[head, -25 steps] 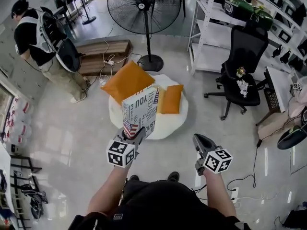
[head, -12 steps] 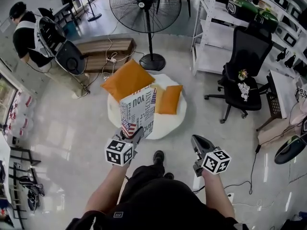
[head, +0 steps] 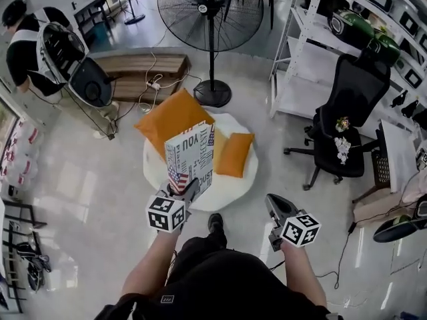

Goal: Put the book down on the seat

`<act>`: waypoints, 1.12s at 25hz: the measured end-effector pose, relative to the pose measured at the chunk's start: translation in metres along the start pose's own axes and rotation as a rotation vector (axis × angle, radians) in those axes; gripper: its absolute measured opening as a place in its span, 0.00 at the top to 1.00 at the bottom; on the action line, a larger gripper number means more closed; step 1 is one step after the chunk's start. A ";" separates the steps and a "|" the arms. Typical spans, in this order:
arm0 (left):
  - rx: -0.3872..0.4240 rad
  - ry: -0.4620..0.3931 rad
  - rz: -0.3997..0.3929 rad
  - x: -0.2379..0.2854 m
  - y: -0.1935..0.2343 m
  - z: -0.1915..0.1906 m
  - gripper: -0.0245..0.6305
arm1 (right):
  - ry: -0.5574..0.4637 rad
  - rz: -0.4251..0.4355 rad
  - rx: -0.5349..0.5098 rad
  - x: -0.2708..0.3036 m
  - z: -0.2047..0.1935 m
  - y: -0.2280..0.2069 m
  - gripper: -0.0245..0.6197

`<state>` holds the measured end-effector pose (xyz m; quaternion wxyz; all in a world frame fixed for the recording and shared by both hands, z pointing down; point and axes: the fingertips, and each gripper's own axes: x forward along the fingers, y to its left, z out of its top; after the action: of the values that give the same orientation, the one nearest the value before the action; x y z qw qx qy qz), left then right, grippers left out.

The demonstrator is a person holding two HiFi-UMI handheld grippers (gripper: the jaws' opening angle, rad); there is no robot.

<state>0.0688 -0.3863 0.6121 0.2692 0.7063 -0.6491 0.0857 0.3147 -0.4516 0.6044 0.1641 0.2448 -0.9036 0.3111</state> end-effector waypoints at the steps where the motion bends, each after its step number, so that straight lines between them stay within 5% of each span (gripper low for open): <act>1: 0.001 -0.004 0.001 0.013 0.007 0.009 0.72 | 0.010 0.004 -0.009 0.014 0.011 -0.007 0.94; 6: -0.017 -0.005 0.006 0.069 0.052 0.045 0.72 | 0.076 0.029 -0.060 0.089 0.057 -0.026 0.94; 11: -0.027 0.011 0.017 0.096 0.098 0.056 0.72 | 0.140 0.054 -0.045 0.152 0.059 -0.027 0.94; 28: -0.250 0.136 0.079 0.155 0.150 -0.057 0.72 | 0.388 0.167 -0.058 0.270 -0.009 -0.057 0.94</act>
<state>-0.0408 -0.4952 0.7730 0.3949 0.6337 -0.6622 0.0625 0.1235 -0.5768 0.7599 0.3155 0.1000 -0.8808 0.3387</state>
